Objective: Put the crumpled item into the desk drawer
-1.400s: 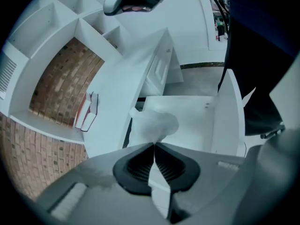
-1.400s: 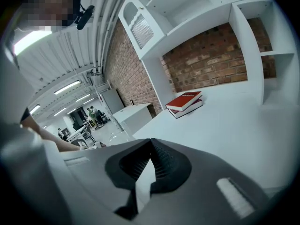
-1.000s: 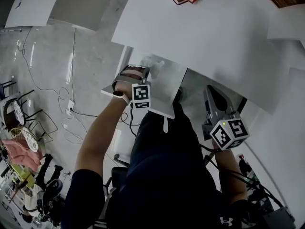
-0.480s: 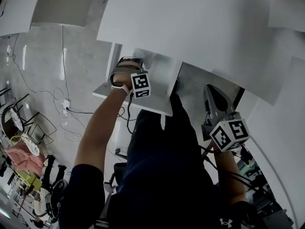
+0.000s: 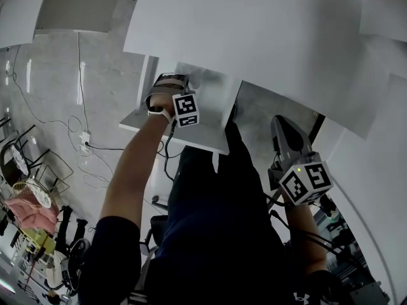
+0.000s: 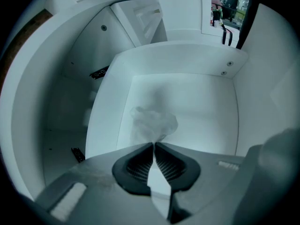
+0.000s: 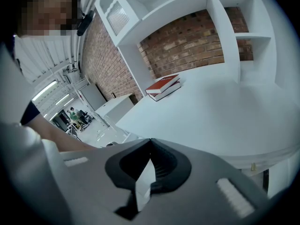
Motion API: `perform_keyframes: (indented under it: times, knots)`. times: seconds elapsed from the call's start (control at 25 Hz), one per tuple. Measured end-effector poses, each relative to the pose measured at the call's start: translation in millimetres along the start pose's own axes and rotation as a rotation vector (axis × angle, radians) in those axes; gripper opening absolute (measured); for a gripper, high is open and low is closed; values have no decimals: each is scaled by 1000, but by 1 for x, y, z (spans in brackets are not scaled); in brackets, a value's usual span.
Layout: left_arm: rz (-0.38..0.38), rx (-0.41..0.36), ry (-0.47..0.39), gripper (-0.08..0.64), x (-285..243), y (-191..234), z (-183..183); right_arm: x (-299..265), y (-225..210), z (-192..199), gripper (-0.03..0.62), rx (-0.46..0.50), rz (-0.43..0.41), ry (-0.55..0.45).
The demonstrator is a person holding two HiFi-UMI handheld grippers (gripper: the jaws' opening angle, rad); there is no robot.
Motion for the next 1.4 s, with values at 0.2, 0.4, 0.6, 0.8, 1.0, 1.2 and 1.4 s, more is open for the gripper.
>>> perform_keyframes:
  times: [0.2, 0.4, 0.6, 0.8, 1.0, 1.2, 1.4]
  knots:
    - [19, 10, -31, 113, 2, -1, -3, -1, 0, 0, 3, -11, -9, 3]
    - [33, 43, -35, 156, 7, -4, 1, -6, 9, 1, 3, 6, -40, 1]
    - [-34, 83, -34, 156, 32, 6, 10, -7, 22, -3, 3, 35, -73, -2]
    - [-136, 120, -67, 158, 76, 16, 15, -10, 40, -10, 3, 70, -113, -5]
    - [-275, 186, -99, 156, 131, 30, 26, -11, 59, -20, 3, 118, -169, -34]
    - [-416, 346, -206, 156, 190, 46, 41, -14, 71, -26, 3, 163, -203, -58]
    - [-537, 539, -293, 143, 257, 56, 57, -8, 82, -32, 3, 210, -232, -95]
Point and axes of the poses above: the fingertips, and each gripper's own axes: x backward along the fingers, y to its left, z out of its underside, the point moved 10 cm from there along x, backward along the fingers, and after that the axes turned 10 degrees about -x, right-handed, at the moved point
